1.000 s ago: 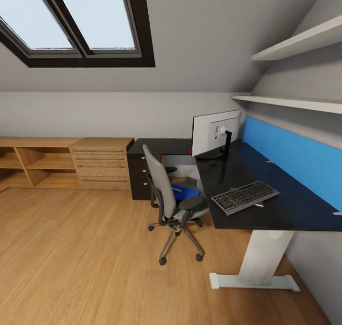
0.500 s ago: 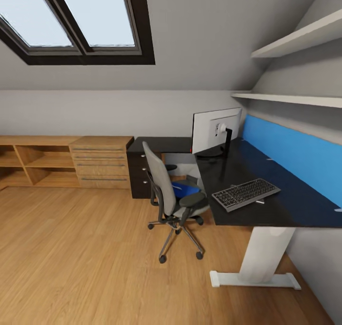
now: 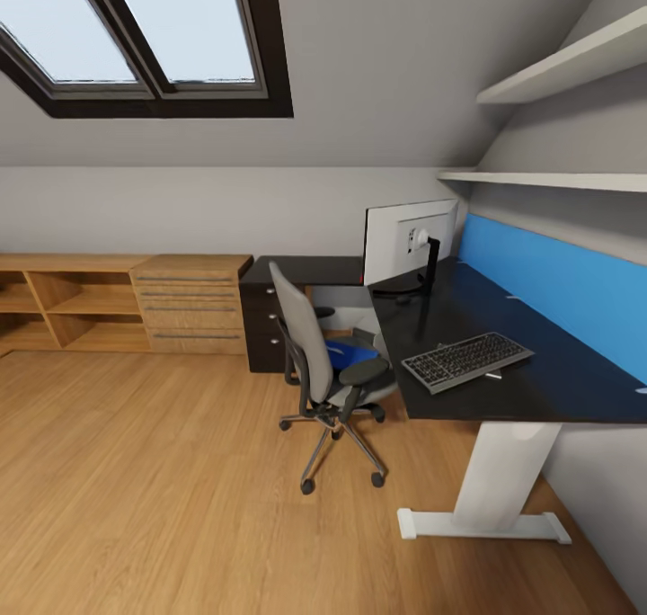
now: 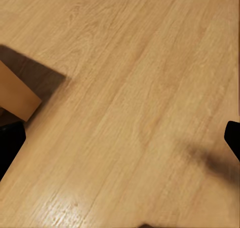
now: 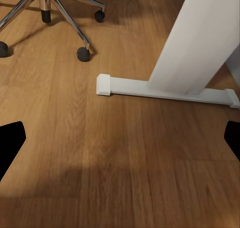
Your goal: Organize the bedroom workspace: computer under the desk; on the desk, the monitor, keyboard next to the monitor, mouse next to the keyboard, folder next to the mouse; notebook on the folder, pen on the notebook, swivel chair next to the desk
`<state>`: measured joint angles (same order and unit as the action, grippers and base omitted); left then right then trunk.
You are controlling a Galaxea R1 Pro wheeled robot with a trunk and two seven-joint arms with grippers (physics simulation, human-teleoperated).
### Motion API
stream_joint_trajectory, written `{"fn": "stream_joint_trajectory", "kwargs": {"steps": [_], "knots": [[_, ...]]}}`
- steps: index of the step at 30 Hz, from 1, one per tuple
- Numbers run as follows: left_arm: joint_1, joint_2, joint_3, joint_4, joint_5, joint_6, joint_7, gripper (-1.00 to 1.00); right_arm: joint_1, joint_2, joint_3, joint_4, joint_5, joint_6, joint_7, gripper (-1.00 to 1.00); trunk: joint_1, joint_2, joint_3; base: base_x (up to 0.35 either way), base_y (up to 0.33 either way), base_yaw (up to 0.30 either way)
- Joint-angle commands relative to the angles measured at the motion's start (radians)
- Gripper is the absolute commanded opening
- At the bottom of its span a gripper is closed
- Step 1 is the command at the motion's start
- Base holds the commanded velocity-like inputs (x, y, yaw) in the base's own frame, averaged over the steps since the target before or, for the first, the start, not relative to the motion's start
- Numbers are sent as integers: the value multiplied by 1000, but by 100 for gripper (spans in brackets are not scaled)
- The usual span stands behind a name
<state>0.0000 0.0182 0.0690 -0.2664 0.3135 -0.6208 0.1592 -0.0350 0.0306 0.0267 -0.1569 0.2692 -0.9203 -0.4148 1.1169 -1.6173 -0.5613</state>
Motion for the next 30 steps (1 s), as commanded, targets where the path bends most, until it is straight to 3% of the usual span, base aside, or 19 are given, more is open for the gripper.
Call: {"fn": "stream_joint_trajectory", "kwargs": {"steps": [1, 8, 11, 14, 19, 20, 25, 28, 29, 30], "knots": [[0, -1, 2, -3, -4, -1, 3, 100, -1, 0, 3, 1, 7, 0, -11, 100, 4, -8, -4, 0, 0, 0], [0, -3, -1, -11, -7, 31, 0, 100, -1, 0, 2, 0, 6, 1, -12, 100, 31, -57, -26, 0, 90, 0], [0, -3, -1, -13, -7, 109, 0, 100, -2, -6, 2, 0, 4, 2, -12, 100, 42, -78, -35, 0, 305, 0], [0, -5, -1, -15, -7, 142, -2, 100, -2, -16, 0, 0, 4, 3, -11, 100, 54, -99, -45, 0, 328, 0], [0, -11, 0, -18, -7, 126, -2, 100, -2, -28, -1, -9, 4, 2, -15, 100, 73, -134, -61, 0, 236, 0], [0, -51, -4, -18, -13, 102, -3, 100, -1, -47, -2, -11, 4, 0, -16, 100, 77, -141, -64, 0, 34, 0], [0, -66, -7, -26, -16, 89, -4, 100, -1, -50, 0, -11, 6, -2, -15, 100, 96, -176, -79, 0, 18, 0], [0, -74, -9, -91, -24, 100, -3, 100, -1, -50, 3, -11, 8, -1, -11, 100, 107, -197, -89, 0, 5, 0], [-1, -126, -15, -590, -134, 592, 6, 100, -11, -7, 6, -255, 8, 160, -12, 100, 111, -204, -92, 0, 0, 0], [-2, -136, -15, -625, -140, 651, 7, 100, -13, -4, 6, -285, 7, 200, -11, 100, 115, -211, -95, 0, 0, 0]]}}
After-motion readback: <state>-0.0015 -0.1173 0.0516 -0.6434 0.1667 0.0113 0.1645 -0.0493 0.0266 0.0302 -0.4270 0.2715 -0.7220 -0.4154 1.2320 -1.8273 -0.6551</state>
